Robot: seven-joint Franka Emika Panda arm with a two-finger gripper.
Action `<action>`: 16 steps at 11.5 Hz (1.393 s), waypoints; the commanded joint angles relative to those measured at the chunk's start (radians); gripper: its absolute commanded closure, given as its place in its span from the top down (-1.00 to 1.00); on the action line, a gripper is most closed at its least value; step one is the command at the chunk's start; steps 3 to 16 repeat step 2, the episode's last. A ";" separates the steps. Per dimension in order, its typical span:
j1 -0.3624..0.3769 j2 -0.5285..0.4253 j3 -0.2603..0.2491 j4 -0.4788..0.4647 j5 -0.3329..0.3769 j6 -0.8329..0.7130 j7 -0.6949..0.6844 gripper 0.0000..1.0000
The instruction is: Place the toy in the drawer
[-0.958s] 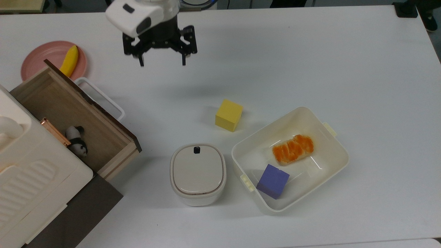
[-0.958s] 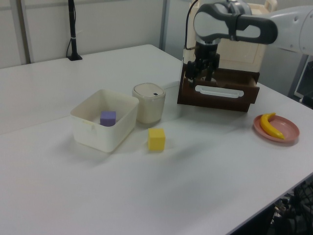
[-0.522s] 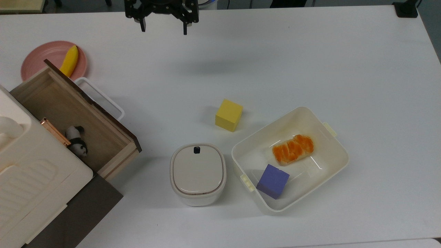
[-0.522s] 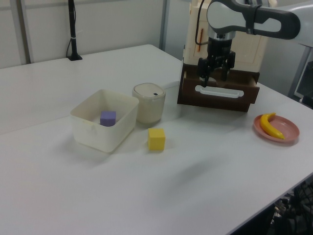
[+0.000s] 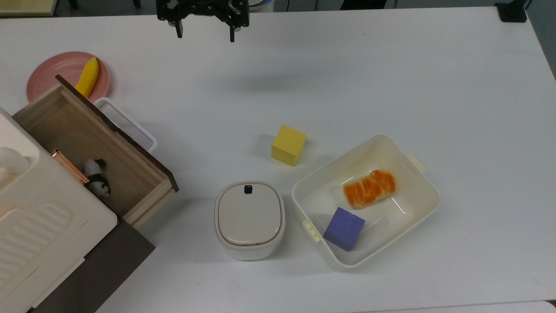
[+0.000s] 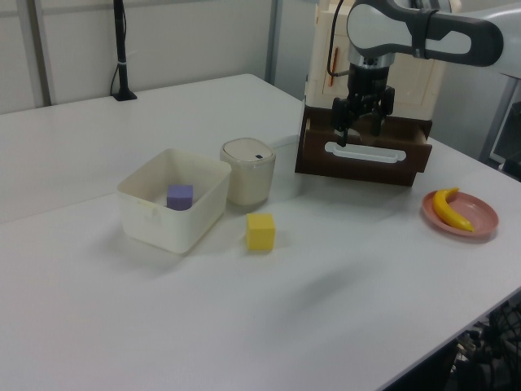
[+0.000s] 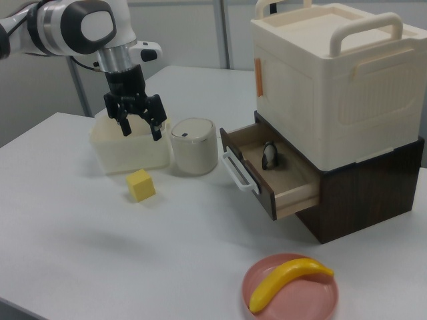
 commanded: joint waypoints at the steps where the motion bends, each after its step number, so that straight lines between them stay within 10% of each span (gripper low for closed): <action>1: 0.102 -0.033 -0.090 -0.030 0.021 0.004 0.011 1.00; 16: 0.101 -0.036 -0.090 -0.030 0.023 0.005 0.011 1.00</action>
